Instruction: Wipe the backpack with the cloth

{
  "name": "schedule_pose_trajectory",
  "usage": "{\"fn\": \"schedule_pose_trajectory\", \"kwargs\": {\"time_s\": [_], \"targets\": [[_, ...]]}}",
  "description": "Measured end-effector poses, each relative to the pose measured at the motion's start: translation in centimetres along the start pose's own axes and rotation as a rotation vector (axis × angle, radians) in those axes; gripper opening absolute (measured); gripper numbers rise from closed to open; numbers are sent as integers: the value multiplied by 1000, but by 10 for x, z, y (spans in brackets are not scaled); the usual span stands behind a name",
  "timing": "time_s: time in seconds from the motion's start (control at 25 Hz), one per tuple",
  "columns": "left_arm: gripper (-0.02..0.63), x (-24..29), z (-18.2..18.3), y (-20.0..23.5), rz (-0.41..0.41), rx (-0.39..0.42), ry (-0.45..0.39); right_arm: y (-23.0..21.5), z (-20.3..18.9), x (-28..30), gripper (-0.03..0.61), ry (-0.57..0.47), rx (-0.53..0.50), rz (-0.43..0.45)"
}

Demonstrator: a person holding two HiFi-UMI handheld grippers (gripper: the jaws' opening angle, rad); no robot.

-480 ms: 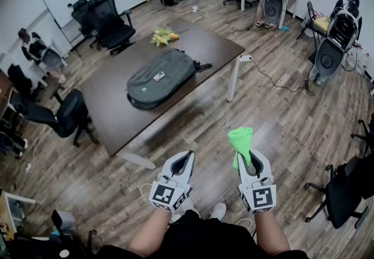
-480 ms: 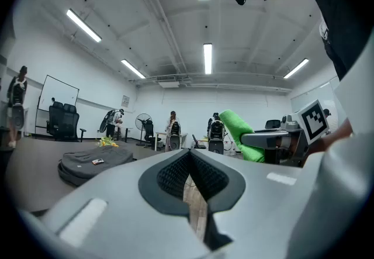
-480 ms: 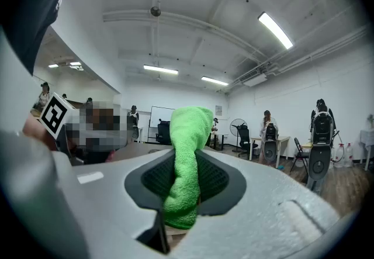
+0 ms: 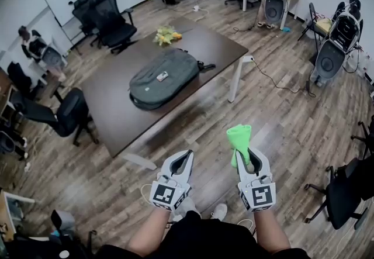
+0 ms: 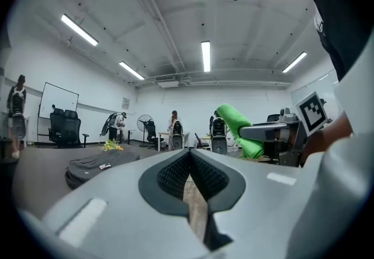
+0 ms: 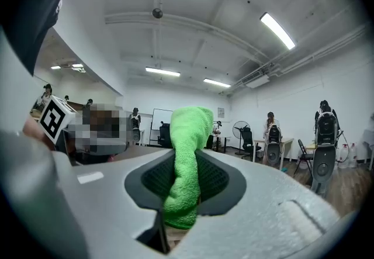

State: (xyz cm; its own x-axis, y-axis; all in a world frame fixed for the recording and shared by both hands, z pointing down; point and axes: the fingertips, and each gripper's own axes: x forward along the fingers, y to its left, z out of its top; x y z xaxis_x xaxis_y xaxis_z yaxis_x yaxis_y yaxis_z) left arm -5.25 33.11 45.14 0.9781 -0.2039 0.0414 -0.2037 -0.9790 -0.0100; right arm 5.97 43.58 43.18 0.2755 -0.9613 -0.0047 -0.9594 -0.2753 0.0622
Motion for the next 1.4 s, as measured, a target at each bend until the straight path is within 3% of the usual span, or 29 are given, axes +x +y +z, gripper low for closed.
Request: {"fn": "schedule_pose_trajectory", "kwargs": {"time_s": [0.24,0.56,1.0,1.4], "targets": [[18,-7,1,27,39,-14,-4,11,12,12,94,-44,44,5],[18,-25,0,59,40,-26,-7,49,15,40,94,-22,50,42],[18,-55,-8,121,61,-22,0,90,12,80,94,0,65,28],[18,-19,-19,154,89,-39,28,69,9,135,94,-3,96,69]]}}
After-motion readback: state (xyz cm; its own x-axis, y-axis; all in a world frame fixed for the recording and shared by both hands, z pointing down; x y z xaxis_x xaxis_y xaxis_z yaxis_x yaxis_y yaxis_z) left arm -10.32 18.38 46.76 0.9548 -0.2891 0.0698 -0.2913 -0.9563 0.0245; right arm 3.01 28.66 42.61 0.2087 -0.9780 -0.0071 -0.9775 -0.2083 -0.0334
